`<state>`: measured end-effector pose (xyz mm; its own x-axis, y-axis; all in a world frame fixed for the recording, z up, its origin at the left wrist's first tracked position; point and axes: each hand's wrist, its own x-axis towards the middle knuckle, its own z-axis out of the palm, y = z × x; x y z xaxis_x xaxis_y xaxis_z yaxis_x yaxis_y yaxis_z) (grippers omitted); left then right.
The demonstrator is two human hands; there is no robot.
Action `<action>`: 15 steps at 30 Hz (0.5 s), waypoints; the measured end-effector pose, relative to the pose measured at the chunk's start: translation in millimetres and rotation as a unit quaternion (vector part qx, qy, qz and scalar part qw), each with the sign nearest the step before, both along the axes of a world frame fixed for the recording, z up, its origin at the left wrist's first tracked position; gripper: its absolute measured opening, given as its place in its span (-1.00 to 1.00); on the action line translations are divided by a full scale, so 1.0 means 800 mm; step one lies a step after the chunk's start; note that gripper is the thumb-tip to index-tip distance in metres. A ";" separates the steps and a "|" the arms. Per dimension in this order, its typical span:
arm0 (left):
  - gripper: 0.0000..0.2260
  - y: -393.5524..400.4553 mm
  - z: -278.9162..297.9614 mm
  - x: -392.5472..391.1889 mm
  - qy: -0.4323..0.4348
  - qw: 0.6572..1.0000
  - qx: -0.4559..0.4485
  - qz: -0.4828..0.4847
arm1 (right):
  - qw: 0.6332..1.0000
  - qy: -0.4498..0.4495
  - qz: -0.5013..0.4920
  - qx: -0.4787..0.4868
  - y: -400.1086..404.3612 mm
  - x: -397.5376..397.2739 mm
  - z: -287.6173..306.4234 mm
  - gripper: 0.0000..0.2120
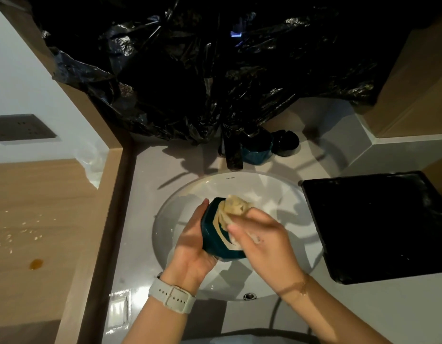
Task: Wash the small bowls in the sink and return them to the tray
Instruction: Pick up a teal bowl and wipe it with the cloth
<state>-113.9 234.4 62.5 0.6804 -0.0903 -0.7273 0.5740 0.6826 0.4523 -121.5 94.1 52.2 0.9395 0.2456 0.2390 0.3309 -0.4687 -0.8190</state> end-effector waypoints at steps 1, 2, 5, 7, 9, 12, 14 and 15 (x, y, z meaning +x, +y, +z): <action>-0.61 0.004 0.001 0.001 -0.002 1.000 0.000 0.002 | 1.000 0.012 0.027 -0.006 -0.005 -0.005 -0.002 -0.83; -0.64 0.010 0.001 0.001 -0.003 1.000 0.002 0.013 | 0.999 0.027 0.041 -0.011 -0.014 -0.009 -0.004 -0.79; -0.68 0.015 -0.001 -0.002 0.004 0.999 0.021 0.046 | 0.998 0.029 0.026 -0.045 -0.034 -0.009 -0.006 -0.74; -0.62 0.002 -0.001 -0.006 0.018 1.000 0.017 0.015 | 0.999 0.021 -0.001 -0.032 -0.023 0.005 -0.003 -0.81; -0.61 -0.007 -0.002 -0.008 0.041 0.999 -0.011 -0.005 | 1.000 0.017 -0.006 0.001 -0.001 0.010 0.007 -0.85; -0.61 0.004 -0.002 -0.004 0.044 0.998 -0.043 0.009 | 0.998 0.015 0.058 -0.031 -0.002 -0.010 0.012 -0.86; -0.64 0.014 -0.004 -0.001 0.041 0.998 -0.016 0.039 | 0.996 0.053 0.063 -0.042 -0.023 -0.018 0.008 -0.80; -0.65 0.015 -0.005 0.000 0.035 0.998 0.006 0.045 | 0.995 0.070 0.048 -0.049 -0.032 -0.014 0.006 -0.79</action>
<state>-114.0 246.3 58.7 0.6334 -0.0218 -0.7735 0.5403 0.7280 0.4219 -132.6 68.5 57.3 0.9332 0.3508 0.0777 0.2632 -0.5203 -0.8124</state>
